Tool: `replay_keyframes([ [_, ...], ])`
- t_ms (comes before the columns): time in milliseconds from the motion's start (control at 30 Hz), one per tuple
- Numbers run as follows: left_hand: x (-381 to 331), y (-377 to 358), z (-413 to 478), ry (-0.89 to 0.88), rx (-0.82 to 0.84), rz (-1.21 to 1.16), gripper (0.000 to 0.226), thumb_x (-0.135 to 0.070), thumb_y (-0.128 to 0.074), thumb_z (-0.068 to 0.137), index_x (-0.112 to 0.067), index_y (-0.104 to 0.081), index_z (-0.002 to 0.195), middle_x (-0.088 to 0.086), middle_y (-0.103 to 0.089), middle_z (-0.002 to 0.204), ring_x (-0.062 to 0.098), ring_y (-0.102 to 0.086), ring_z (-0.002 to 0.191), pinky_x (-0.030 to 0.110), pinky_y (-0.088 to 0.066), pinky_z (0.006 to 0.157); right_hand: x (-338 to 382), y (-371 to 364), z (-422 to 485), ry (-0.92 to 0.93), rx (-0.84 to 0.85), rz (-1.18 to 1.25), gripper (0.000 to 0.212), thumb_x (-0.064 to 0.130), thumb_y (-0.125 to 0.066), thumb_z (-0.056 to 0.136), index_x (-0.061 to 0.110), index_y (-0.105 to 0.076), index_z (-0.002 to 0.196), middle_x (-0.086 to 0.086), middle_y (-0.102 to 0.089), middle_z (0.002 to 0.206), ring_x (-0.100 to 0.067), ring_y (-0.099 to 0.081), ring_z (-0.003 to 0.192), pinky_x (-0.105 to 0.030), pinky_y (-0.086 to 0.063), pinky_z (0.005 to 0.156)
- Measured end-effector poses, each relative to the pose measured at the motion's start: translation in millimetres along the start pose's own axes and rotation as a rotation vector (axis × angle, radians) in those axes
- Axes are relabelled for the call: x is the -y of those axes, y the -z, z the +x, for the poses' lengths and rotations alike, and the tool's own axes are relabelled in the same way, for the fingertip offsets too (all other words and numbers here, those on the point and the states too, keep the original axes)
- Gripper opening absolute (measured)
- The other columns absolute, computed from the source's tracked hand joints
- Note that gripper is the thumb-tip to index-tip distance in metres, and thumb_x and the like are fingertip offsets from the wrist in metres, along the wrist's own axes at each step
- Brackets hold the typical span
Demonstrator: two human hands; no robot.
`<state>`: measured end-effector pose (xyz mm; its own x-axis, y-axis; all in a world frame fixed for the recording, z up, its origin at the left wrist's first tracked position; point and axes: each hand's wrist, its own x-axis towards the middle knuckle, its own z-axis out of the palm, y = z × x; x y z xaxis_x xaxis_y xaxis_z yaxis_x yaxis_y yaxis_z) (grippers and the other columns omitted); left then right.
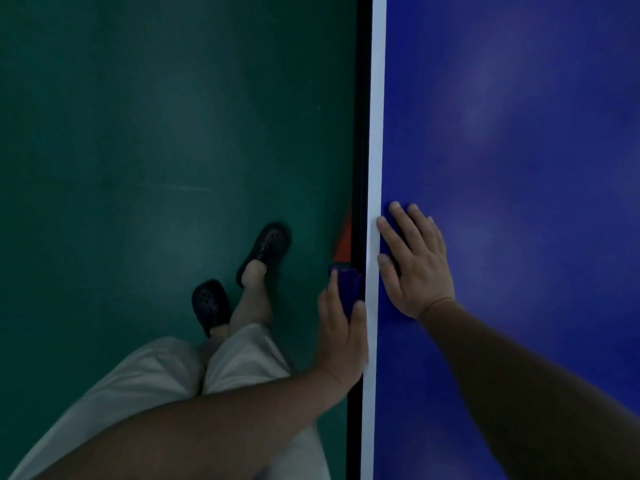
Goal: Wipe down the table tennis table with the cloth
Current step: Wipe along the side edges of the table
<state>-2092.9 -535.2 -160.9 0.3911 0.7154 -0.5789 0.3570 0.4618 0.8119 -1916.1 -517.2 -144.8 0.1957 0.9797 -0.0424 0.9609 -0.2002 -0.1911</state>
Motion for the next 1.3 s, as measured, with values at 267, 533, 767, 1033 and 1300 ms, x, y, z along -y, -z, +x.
replay_keyframes([
  [267, -89, 14, 138, -0.173, -0.05, 0.075, 0.064, -0.043, -0.036, 0.101, -0.027, -0.014, 0.159, -0.002, -0.029, 0.151, -0.024, -0.033, 0.112, -0.004, -0.025, 0.091, 3, 5, 3, -0.021, 0.032, 0.026, 0.055, 0.035, -0.045, 0.1, 0.019, -0.04, 0.152, -0.007, -0.03, 0.163, -0.03, -0.021, 0.153, -0.052, -0.017, 0.123],
  [533, -41, 13, 64, -0.111, 0.054, 0.061, 0.065, -0.059, -0.037, 0.1, -0.055, 0.001, 0.153, -0.024, -0.02, 0.154, -0.015, -0.028, 0.135, -0.001, -0.025, 0.1, -9, 23, 36, 0.014, 0.084, 0.093, 0.052, 0.039, -0.047, 0.1, 0.017, -0.043, 0.147, -0.006, -0.039, 0.158, -0.028, -0.035, 0.146, -0.049, -0.033, 0.114],
  [767, -75, 15, 117, -0.099, 0.038, 0.061, 0.062, -0.065, -0.036, 0.097, -0.059, -0.004, 0.15, -0.036, -0.019, 0.146, -0.026, -0.023, 0.128, -0.006, -0.021, 0.096, -29, 23, 142, 0.021, 0.023, 0.053, 0.052, 0.032, -0.046, 0.101, 0.005, -0.05, 0.145, -0.013, -0.043, 0.155, -0.031, -0.036, 0.143, -0.051, -0.034, 0.113],
  [1033, -173, 15, 272, -0.2, -0.134, 0.048, 0.063, -0.05, -0.034, 0.098, -0.033, -0.016, 0.157, -0.011, -0.031, 0.145, -0.035, -0.026, 0.11, -0.009, -0.02, 0.086, -34, 31, 172, 0.046, -0.071, 0.1, 0.035, 0.024, -0.048, 0.101, 0.006, -0.065, 0.125, -0.011, -0.062, 0.131, -0.03, -0.055, 0.117, -0.04, -0.036, 0.102],
  [1300, -118, 24, 192, -0.162, 0.097, 0.062, 0.064, -0.068, -0.032, 0.095, -0.065, 0.005, 0.147, -0.025, -0.023, 0.145, -0.016, -0.036, 0.121, 0.02, -0.043, 0.095, -66, 49, 317, 0.078, -0.14, 0.004, 0.036, 0.022, -0.049, 0.104, 0.003, -0.063, 0.131, -0.019, -0.05, 0.147, -0.044, -0.043, 0.136, -0.055, -0.032, 0.114],
])
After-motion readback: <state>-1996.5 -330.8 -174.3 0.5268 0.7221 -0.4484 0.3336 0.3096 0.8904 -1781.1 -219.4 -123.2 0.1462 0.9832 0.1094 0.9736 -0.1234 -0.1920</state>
